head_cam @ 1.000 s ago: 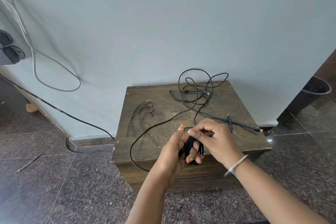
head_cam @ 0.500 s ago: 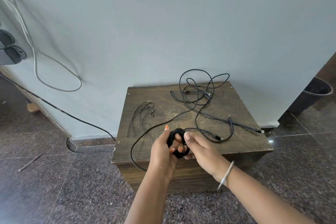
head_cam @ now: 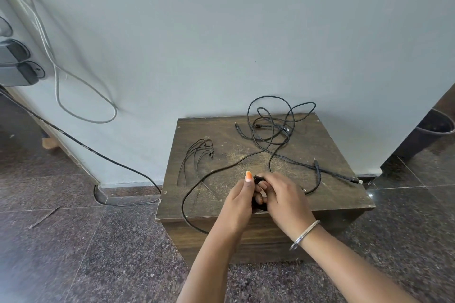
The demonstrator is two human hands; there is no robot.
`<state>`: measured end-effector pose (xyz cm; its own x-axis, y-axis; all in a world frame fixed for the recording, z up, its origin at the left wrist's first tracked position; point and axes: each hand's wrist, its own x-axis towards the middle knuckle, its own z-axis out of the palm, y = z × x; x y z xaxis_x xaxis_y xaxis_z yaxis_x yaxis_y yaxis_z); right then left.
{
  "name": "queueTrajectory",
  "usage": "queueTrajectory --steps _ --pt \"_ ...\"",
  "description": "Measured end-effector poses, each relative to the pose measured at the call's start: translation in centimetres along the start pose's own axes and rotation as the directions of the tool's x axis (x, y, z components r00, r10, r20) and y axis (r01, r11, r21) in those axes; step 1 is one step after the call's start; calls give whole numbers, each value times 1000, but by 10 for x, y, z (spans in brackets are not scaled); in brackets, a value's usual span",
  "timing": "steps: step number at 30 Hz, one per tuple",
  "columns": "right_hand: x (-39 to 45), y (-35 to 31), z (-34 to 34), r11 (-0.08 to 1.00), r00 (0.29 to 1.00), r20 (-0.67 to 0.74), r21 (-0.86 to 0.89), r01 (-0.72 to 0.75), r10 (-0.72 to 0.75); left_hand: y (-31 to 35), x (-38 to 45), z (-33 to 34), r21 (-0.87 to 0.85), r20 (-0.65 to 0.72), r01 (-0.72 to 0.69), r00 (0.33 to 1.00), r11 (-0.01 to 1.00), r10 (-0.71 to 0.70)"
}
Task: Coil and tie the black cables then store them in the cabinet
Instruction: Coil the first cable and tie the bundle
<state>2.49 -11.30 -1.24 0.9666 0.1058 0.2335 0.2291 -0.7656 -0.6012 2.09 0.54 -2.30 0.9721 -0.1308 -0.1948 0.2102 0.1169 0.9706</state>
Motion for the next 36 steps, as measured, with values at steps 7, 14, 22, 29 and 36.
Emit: queueTrajectory --steps 7,14,22,29,36 --pt "4 5 9 994 995 90 109 20 -30 2 -1 3 110 -165 2 986 994 16" --pt "45 -7 4 963 950 307 270 -22 -64 2 8 -10 154 -343 26 939 988 29" --pt "128 -14 47 989 950 292 124 75 -109 -3 16 -27 -81 -485 107 864 991 -133" --pt "160 -13 66 981 890 424 -20 195 -169 -5 20 -31 -159 -489 95 857 983 -162" --pt "163 -19 72 938 844 478 -103 330 -245 -6 23 -29 -144 -491 95 857 985 -155"
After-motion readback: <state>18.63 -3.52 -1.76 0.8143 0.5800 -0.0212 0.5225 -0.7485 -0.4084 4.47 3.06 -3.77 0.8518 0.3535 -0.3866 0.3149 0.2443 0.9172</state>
